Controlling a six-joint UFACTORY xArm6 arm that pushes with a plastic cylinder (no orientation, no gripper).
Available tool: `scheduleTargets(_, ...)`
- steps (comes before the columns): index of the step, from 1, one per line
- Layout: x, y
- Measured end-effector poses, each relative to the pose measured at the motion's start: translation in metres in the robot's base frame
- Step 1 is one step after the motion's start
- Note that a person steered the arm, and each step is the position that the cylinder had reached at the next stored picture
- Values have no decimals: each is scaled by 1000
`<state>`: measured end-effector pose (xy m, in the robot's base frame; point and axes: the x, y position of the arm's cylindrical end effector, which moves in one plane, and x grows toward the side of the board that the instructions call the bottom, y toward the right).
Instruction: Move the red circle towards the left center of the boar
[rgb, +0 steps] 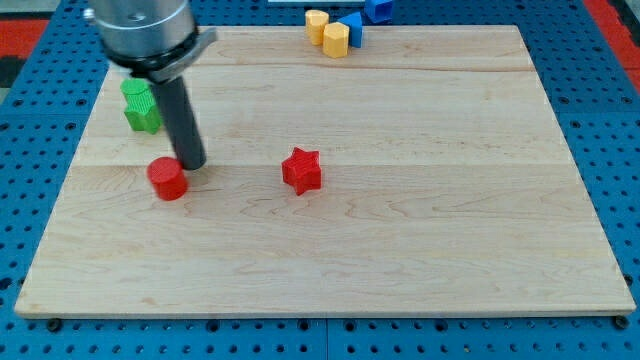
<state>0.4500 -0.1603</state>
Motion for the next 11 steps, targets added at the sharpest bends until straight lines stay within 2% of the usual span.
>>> scheduleTargets(2, 95, -6)
scheduleTargets(3, 121, -40)
scheduleTargets(4, 69, -55)
scheduleTargets(6, 26, -64)
scheduleTargets(8, 26, -24)
scheduleTargets(11, -33, -50)
